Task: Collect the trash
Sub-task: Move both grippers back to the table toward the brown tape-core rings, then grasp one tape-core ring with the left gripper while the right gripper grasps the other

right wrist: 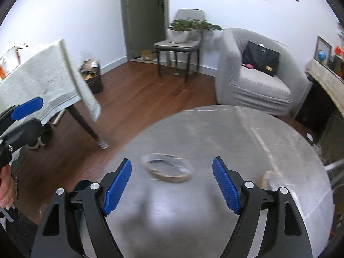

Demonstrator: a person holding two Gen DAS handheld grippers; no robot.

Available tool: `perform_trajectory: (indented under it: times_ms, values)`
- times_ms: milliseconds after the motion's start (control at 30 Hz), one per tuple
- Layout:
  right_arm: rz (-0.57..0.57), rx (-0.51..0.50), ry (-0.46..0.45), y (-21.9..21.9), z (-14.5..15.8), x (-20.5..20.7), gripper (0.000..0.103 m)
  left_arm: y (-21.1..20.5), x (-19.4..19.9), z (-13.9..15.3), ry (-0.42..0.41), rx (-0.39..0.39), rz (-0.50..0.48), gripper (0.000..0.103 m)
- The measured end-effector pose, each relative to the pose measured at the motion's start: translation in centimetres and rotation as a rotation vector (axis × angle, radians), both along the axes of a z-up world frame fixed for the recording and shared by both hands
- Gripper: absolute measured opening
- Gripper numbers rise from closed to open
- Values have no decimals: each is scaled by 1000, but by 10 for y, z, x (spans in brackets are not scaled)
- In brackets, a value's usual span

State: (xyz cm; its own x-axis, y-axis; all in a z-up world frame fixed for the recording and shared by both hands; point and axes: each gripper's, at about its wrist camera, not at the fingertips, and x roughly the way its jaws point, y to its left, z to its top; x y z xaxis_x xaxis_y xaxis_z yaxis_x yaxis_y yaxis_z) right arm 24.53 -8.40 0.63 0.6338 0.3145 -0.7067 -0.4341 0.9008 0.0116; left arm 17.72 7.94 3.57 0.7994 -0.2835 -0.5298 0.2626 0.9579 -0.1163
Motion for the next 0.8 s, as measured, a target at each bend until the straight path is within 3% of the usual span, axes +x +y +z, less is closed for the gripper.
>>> perform_trajectory:
  times_ms: [267, 433, 800]
  values:
    - [-92, 6, 34, -65, -15, 26, 83, -55, 37, -40, 73, 46, -157, 83]
    - [-141, 27, 52, -97, -19, 33, 83, -75, 52, -57, 101, 72, -174, 82]
    - [-131, 15, 92, -114, -29, 28, 85, -103, 64, -75, 149, 125, -183, 74]
